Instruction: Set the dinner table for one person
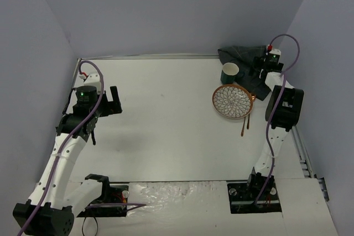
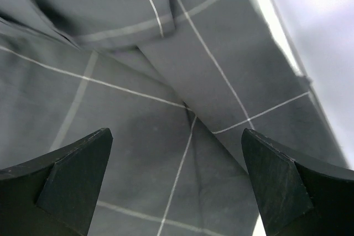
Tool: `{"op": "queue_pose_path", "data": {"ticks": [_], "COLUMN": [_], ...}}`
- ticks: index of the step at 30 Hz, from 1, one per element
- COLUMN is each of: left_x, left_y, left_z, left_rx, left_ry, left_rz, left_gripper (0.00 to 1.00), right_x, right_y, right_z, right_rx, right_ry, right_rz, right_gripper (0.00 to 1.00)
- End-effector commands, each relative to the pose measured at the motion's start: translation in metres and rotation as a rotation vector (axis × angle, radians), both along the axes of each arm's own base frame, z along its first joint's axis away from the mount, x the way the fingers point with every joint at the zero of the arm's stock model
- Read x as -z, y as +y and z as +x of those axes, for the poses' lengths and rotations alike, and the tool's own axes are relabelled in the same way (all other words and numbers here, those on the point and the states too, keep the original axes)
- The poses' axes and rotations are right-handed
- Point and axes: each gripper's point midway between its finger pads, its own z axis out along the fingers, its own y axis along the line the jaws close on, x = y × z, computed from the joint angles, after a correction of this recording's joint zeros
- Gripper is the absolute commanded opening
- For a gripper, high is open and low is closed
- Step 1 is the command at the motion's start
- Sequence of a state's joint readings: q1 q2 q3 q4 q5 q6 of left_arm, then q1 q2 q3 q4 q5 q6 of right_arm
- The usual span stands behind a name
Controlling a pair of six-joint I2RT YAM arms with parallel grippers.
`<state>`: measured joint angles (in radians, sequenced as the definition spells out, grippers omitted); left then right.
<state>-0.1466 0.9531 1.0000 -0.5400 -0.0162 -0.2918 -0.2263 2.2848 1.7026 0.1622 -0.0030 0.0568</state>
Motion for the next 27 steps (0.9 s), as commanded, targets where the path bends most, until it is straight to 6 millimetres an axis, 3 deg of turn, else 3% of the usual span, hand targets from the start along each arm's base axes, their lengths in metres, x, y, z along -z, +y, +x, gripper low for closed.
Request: {"op": "queue_pose_path", "data": {"ticks": [1,9,12,16,23,27], "left_x": [-0.012,-0.008,-0.007,-0.008,-0.008,-0.008], "left_y": [0.002,-0.001,0.0,0.0,-0.001,-0.001], "left_z": [0.011,0.012,0.012,0.012,0.012,0.012], "left_rx": [-0.004,0.005,0.004,0.003,0.005,0.006], "left_ry": [-0.05,-0.037,-0.037,-0.038,-0.042,-0.041], "left_rz": [0.002,-0.005,-0.005,-0.006,-0.01,-0.011], "left_gripper": [0.97,0.97,0.97,0.97,0.97,0.97], "right_x": [-0.047,-0.008,-0.001,0.009,0.02,0.012], "right_y": [0.001,-0.004,-0.005,-0.007,-0.009,-0.008], "right_z": [0.033,0.031,0.031,0.027,0.016,0.014], "right_rx": [-0.076,-0.088,-0.082,-0.061,-0.054,-0.053], "right_ry": [-0.152,-0.085,-0.051,-0.004,0.054,0.046], "right_rz": [-0.029,0.015,0.029,0.03,0.028,0.026], "right_gripper": [1.0,1.0,0.93,0.68,0.1,0.0]}}
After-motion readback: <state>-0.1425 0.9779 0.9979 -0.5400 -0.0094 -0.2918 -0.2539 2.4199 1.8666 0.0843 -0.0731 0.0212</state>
